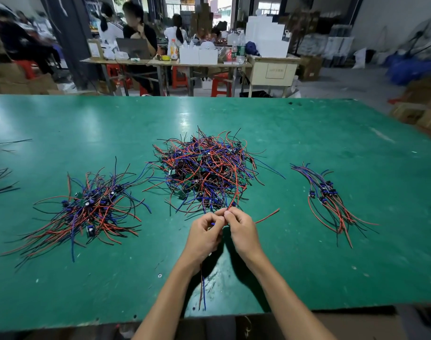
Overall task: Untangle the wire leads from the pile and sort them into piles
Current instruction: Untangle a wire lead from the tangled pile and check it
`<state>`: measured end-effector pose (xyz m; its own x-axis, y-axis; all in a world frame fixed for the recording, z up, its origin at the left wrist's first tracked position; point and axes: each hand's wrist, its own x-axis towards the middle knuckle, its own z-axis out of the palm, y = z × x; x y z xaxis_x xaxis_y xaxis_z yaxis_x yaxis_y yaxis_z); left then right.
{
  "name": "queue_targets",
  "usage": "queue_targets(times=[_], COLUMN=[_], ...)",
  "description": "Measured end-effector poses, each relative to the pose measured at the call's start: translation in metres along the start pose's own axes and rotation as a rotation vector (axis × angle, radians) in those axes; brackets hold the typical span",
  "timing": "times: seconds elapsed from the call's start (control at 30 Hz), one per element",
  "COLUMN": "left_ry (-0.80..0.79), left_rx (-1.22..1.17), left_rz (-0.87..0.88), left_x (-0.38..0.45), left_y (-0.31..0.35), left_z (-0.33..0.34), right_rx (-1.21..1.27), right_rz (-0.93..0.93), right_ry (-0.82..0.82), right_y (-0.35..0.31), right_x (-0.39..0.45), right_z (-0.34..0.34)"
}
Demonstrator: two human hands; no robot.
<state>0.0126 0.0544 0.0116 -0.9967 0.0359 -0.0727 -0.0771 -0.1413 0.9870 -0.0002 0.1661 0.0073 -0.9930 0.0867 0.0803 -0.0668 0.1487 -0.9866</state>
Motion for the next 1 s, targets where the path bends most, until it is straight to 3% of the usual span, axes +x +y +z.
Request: queue_targets(times=[0.23,0.43,0.53,0.67,0.87,1.0], left_ry=[0.014,-0.009,-0.022,-0.061,-0.077,-0.102], left_rx=[0.042,0.033,0.034,-0.017,-0.017,-0.158], left_rz=[-0.049,-0.056,-0.060,-0.066,-0.037,-0.032], left_x=[0.002,0.002,0.002,-0.002,-0.009,-0.010], left_y=[0.000,-0.001,-0.001,0.005,0.010,0.014], left_z=[0.000,0.000,-0.001,-0.004,-0.008,-0.013], right_rx=[-0.111,0.052,0.469,1.086,1.153,0.897], right_rz=[0.116,0.283,0.447,0.505,0.354,0.281], right_ry=[0.165,0.295,0.238,-0.039,0.008,-0.134], right_y=[-0.016,-0.035,-0.039,-0.035,-0.012,-0.010], right_x=[0.029,0.052,0.054,0.050,0.037,0.025], right_z=[0.000,-0.004,-0.003,-0.017,-0.025,-0.027])
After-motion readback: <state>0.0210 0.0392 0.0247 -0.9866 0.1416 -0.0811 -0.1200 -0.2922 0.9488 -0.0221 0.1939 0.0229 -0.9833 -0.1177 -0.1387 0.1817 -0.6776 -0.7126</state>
